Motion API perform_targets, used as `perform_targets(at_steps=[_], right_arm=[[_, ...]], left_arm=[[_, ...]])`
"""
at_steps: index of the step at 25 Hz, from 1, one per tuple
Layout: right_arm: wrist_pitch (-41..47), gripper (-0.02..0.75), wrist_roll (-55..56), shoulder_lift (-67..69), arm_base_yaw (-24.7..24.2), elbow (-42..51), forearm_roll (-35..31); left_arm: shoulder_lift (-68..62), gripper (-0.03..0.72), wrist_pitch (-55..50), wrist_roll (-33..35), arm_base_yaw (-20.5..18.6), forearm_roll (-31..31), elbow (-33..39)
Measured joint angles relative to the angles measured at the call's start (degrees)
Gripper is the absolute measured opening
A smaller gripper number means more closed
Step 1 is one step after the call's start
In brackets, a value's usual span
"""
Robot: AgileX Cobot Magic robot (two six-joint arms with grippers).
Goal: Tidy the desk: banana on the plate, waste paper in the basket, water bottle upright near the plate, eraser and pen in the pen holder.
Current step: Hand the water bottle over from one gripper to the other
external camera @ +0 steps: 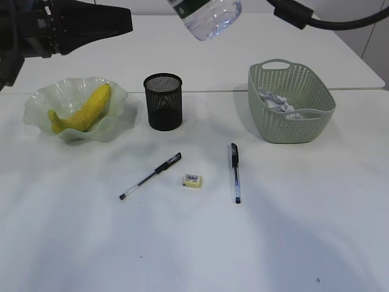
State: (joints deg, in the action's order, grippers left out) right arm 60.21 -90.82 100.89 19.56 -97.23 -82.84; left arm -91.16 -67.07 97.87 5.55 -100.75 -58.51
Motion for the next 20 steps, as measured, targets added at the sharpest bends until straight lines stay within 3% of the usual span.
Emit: perform_targets(at_steps=[7,20], right_arm=[[-0.9,0.38,-0.8,0.0,1.2,0.0,-0.2],[-4.7,0.38,-2.9,0.0,3.0,0.0,-0.8]], left_arm=[[0.0,0.253,0.0,0.0,0.0,0.0,0.0],[1.1,0.437,0.0,-0.6,0.0,0.0,0.0]])
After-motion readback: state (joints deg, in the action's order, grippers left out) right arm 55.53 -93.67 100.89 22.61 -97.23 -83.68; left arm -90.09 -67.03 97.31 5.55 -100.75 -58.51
